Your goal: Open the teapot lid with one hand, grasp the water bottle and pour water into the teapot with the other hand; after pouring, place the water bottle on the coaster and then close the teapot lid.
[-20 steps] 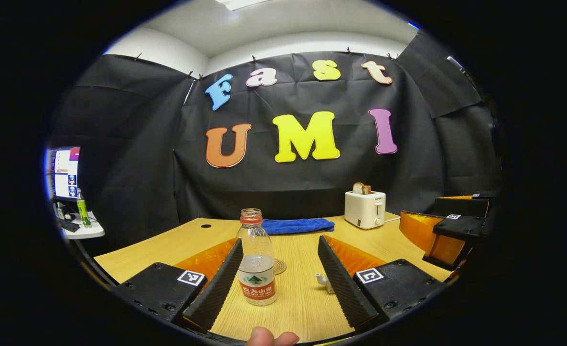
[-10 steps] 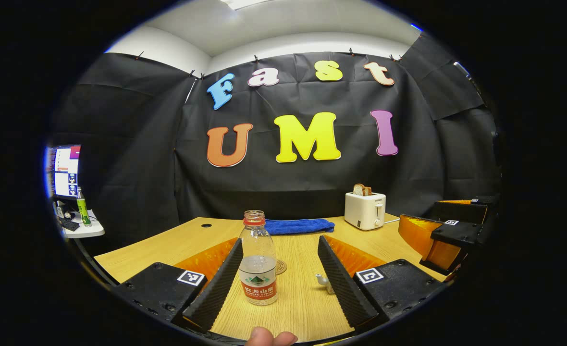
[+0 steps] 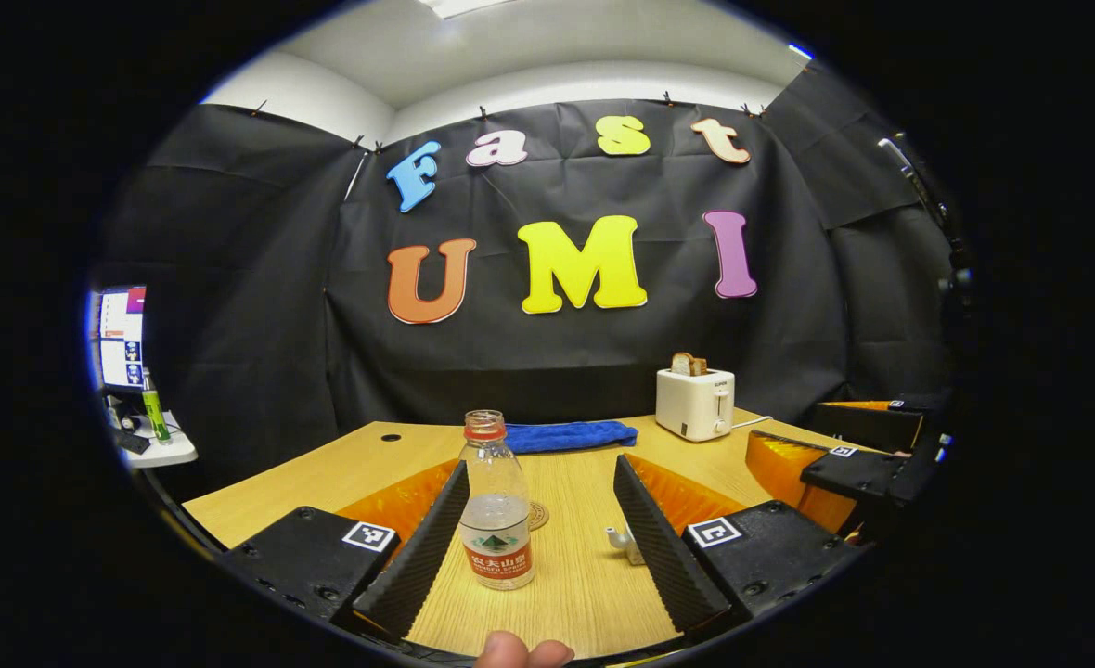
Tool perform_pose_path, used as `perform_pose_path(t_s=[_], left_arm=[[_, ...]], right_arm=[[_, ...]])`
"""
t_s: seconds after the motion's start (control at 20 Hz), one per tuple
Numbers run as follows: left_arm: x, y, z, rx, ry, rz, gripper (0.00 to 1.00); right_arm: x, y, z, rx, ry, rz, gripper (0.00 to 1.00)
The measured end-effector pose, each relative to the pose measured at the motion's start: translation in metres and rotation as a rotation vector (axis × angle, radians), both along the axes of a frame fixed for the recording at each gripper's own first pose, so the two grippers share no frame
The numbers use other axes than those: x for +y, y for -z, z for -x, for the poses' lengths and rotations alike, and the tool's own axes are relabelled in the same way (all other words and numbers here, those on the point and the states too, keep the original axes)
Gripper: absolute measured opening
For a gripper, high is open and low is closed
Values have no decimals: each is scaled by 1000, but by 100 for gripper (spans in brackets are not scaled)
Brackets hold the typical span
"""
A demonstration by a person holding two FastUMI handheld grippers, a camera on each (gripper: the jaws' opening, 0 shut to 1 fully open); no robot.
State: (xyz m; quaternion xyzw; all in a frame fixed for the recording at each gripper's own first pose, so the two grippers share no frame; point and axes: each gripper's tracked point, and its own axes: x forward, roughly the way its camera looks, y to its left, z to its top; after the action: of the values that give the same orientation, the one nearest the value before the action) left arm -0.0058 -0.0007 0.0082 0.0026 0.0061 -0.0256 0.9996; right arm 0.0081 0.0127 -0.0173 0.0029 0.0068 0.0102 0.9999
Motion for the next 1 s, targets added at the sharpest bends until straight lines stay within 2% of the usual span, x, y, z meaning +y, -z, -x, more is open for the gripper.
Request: perform_pose_path(t_s=[0.25, 0.55, 0.65, 0.7, 1.0], left_arm=[[11, -4, 0, 6, 1, 8, 98], [39, -4, -4, 20, -37, 32, 98], [49, -2, -6, 27, -55, 43, 98], [53, -1, -8, 31, -64, 46, 98], [64, 5, -11, 51, -87, 57, 98]], right_arm=[[12, 27, -17, 45, -17, 4, 95], [42, 65, -51, 115, -62, 44, 95], [51, 73, -62, 130, -80, 58, 98], [55, 75, -68, 139, -87, 56, 96], [63, 90, -91, 169, -92, 74, 97]])
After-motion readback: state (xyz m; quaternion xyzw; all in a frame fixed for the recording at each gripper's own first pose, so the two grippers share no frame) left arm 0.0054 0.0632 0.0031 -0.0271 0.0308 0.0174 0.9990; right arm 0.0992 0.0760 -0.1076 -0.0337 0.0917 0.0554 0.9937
